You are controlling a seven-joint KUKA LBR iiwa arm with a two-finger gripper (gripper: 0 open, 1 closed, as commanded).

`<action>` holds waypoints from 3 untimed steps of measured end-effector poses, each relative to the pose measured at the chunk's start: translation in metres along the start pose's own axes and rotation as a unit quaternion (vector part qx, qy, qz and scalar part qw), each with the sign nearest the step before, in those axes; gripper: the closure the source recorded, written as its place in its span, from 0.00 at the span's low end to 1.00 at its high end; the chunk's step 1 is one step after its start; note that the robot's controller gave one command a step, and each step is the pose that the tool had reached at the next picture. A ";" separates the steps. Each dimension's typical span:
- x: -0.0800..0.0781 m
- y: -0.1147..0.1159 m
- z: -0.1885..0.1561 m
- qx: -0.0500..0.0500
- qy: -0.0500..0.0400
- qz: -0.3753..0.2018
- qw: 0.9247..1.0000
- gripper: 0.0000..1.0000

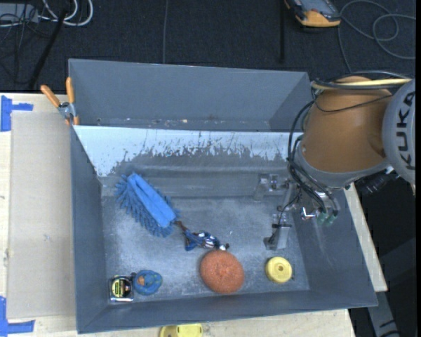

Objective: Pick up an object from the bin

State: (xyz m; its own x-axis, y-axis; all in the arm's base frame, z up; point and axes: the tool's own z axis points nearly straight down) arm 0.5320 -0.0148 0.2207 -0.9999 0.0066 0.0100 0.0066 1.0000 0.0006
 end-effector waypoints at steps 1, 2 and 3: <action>-0.001 0.000 -0.004 0.000 -0.004 0.000 1.000 0.00; -0.023 0.051 0.071 0.000 -0.007 -0.011 1.000 0.00; -0.049 0.088 0.069 0.000 -0.002 0.013 1.000 0.00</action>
Offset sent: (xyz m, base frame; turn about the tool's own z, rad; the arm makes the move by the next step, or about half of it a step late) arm 0.0414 0.1028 -0.1507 -0.0403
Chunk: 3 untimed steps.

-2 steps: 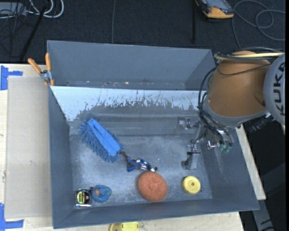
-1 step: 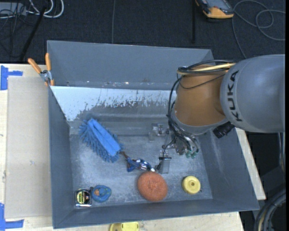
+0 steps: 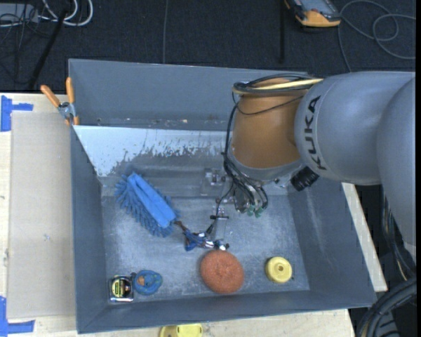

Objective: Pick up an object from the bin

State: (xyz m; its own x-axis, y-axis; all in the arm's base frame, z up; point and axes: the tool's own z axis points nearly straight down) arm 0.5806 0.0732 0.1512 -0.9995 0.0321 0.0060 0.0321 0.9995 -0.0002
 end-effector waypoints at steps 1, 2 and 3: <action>-0.002 0.009 -0.010 0.000 -0.004 -0.010 1.000 0.00; 0.015 0.002 0.057 -0.001 -0.003 0.083 0.997 0.00; 0.024 -0.002 0.082 0.000 -0.001 0.027 1.000 1.00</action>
Offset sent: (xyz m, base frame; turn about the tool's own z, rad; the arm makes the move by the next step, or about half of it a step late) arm -0.0234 0.0013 -0.0812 0.2105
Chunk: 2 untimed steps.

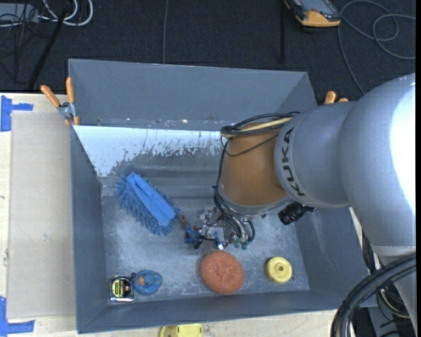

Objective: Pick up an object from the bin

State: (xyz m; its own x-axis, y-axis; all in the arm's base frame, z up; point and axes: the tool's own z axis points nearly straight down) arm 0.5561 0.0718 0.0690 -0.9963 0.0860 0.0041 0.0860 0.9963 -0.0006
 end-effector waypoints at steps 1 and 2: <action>0.000 0.000 0.000 0.000 0.000 0.000 1.000 1.00; 0.000 0.000 -0.001 0.000 0.000 0.000 1.000 1.00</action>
Offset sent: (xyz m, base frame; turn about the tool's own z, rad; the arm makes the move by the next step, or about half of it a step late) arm 0.0001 0.0002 0.0140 0.0000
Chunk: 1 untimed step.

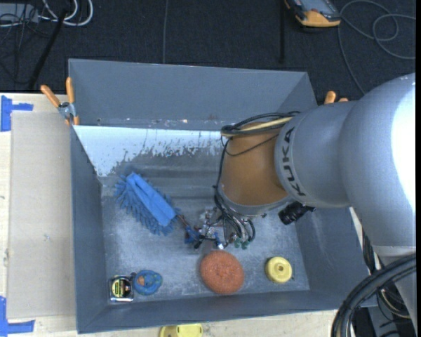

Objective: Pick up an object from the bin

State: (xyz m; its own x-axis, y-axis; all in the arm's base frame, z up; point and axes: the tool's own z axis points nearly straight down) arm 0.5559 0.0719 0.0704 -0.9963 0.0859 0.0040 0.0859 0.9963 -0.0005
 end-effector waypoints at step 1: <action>0.001 0.000 -0.007 0.000 0.002 0.000 1.000 1.00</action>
Offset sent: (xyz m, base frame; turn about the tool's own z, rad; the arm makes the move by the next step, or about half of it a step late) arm 0.0000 0.0000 0.0149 0.0000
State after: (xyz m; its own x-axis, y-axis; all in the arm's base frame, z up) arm 0.5547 0.0718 0.0779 -0.9963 0.0859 0.0072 0.0859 0.9963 -0.0009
